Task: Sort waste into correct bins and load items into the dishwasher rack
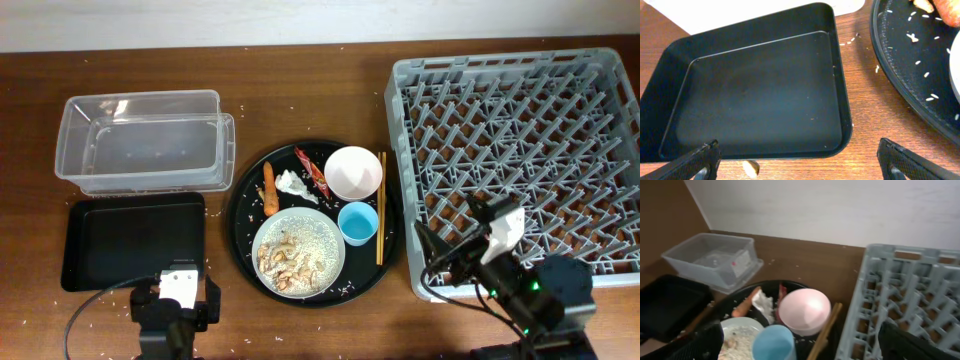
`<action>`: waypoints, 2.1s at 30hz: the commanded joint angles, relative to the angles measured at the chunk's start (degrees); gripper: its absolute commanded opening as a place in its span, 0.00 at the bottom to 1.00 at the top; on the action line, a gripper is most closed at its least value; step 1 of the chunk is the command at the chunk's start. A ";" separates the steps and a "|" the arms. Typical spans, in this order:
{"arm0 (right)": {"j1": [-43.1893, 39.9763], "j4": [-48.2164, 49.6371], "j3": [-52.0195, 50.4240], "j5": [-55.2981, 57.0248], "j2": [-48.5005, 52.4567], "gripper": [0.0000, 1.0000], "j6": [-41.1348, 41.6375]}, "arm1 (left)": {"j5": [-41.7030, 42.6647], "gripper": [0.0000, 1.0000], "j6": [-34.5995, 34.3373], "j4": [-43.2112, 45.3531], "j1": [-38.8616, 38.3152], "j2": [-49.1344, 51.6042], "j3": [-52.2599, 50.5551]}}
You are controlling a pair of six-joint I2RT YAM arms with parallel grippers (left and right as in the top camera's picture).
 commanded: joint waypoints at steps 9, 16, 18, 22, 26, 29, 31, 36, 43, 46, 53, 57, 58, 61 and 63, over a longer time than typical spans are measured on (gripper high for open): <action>0.15 1.49 4.39 -10.67 8.83 0.98 4.20 | 34.91 0.99 -4.28 32.63 0.28 -0.17 0.09; 0.15 -16.76 23.08 -10.16 25.33 0.98 2.82 | 32.61 0.99 -10.97 30.58 0.31 13.88 15.82; 0.15 -21.90 30.10 -10.23 30.53 0.98 1.49 | 32.24 0.99 -10.95 23.78 0.31 23.17 25.53; 0.15 -23.63 38.69 -10.84 37.83 0.98 1.68 | 33.46 0.99 -10.95 6.91 0.28 42.86 47.15; 0.22 -24.06 39.58 -12.33 40.96 0.98 1.68 | 45.33 0.99 -12.72 -3.23 0.28 59.65 61.42; 0.22 -27.04 39.58 -9.86 41.97 0.98 1.79 | 56.89 0.99 -12.68 -1.36 -0.90 67.91 62.03; 0.20 -29.05 39.58 -3.91 42.03 0.98 5.73 | 53.59 0.98 -12.66 -2.34 -4.46 73.00 62.03; 0.09 -36.17 39.58 18.08 42.10 0.98 20.50 | 36.52 0.79 -12.68 -2.36 -20.55 85.66 62.05; 0.09 -39.10 39.56 21.59 42.10 0.98 22.71 | 23.69 0.69 -14.08 5.77 -34.16 98.66 62.05; 0.09 -39.91 39.52 21.59 42.10 0.98 22.69 | 23.58 0.48 -16.20 6.16 -34.62 101.81 62.05; 0.11 -40.52 39.52 21.38 42.10 0.98 22.49 | 27.61 0.00 -17.16 3.48 -33.70 102.68 66.07; 0.11 -41.29 39.52 21.33 42.10 0.98 22.49 | 31.08 0.00 -17.09 -11.15 -26.91 99.67 79.45; 0.11 -41.42 39.52 21.33 42.10 0.98 22.49 | 32.04 0.00 -16.81 -13.42 -25.14 99.03 81.77; 0.11 -41.11 39.52 18.36 42.10 0.98 19.98 | 43.78 0.00 -12.50 -18.38 -17.81 97.44 86.97; 0.11 -39.45 39.52 9.46 42.10 0.98 12.13 | 57.86 0.00 -9.07 -19.82 -12.50 97.13 87.36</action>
